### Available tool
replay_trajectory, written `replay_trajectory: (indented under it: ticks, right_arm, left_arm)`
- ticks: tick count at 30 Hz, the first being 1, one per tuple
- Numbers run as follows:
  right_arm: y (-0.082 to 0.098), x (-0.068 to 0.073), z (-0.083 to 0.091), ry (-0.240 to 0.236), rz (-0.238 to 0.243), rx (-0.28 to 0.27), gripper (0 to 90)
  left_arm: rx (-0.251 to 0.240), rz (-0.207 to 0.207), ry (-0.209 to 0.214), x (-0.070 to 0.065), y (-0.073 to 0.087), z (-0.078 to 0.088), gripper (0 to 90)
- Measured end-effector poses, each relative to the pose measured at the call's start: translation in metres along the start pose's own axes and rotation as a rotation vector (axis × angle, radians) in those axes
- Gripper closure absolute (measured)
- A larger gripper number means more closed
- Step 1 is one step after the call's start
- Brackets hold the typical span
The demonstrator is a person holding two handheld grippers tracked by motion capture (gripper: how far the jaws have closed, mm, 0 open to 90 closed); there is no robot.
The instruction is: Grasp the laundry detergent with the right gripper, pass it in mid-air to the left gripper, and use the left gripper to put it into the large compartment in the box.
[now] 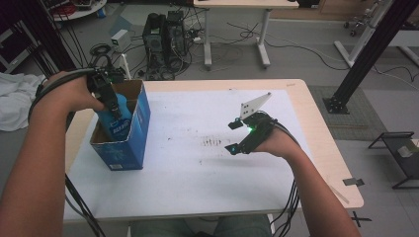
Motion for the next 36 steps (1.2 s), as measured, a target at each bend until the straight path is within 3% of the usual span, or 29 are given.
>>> replay_trajectory:
  ticks: [1,2,5,11,24,27,36]
  right_arm:
    - [0.0,0.0,0.0,-0.003,0.004,-0.002,13.0]
    - [0.001,0.0,0.0,-0.001,-0.001,-0.001,12.9]
    - [0.002,0.0,-0.001,0.0,-0.005,-0.001,13.0]
    - [0.003,0.0,-0.004,-0.004,-0.007,-0.001,13.0]
    - [0.004,0.0,-0.007,-0.008,-0.005,0.001,12.9]
    - [0.003,-0.001,-0.007,-0.002,-0.007,-0.002,13.0]
    - [0.002,0.0,-0.006,0.002,-0.008,-0.004,13.0]
  left_arm:
    - [0.021,-0.035,-0.004,0.002,0.001,-0.004,38.1]
    - [0.004,-0.016,0.0,0.0,0.0,-0.01,38.1]
    - [0.029,-0.055,-0.002,0.002,0.001,-0.018,38.1]
    - [0.037,-0.086,0.001,0.0,-0.002,-0.033,38.1]
    - [0.04,-0.111,-0.001,0.001,0.0,-0.059,38.1]
    - [0.003,-0.102,0.007,0.0,-0.002,-0.06,38.1]
    - [0.012,-0.131,-0.001,0.001,-0.002,-0.059,36.7]
Point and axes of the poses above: each handheld gripper's, and its own axes: z roughly backward along the jaws, y roughly out of its underside, x roughly to its left, the point moved 9 cm from there along -z, roughly forward along the jaws, and after that the axes turned 2 degrees about z, right-handed, at the moved point
